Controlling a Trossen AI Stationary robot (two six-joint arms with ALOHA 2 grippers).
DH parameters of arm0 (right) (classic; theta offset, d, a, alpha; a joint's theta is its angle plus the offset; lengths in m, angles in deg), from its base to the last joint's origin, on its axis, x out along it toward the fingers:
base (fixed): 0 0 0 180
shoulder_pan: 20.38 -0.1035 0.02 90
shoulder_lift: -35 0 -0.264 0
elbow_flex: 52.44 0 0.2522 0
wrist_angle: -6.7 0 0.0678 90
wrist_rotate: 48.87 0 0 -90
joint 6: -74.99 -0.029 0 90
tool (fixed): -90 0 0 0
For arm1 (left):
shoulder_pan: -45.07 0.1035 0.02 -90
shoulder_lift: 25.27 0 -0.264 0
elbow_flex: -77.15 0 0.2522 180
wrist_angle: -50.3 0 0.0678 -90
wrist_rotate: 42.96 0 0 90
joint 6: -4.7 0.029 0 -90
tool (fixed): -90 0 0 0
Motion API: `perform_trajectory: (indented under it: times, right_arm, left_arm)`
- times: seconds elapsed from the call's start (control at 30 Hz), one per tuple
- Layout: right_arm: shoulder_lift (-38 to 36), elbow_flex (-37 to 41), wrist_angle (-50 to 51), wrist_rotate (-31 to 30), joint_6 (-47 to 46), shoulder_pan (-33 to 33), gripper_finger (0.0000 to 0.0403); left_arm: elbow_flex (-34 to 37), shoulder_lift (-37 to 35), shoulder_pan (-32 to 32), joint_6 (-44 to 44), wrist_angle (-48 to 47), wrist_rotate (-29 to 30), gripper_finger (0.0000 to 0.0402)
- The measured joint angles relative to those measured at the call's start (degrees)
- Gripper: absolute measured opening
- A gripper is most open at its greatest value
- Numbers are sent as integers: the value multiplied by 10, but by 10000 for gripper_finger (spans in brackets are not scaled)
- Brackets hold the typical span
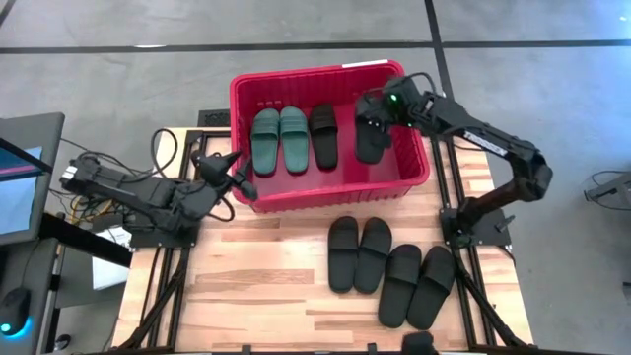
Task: Pick and place slides into bin
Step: Put the black slipper into the red container
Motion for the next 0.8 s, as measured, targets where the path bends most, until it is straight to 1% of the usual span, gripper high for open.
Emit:
perform_trajectory:
  times: [0.1, 0.27, 0.5, 0.8]
  right_arm:
    - [32, 0, -26, 18, 26, 27, 4]
    - [84, 0, -74, 38, 57, 52, 5]
    - [154, 0, -105, 39, 102, 61, 7]
    - [209, 0, -140, 44, 104, 68, 7]
  left_arm:
    - [0, 0, 32, 19, 0, -7, 141]
    - [0, -3, 88, 50, 1, -33, 141]
    - [0, -3, 160, 82, 0, -132, 141]
    - [0, -3, 208, 119, 0, -202, 141]
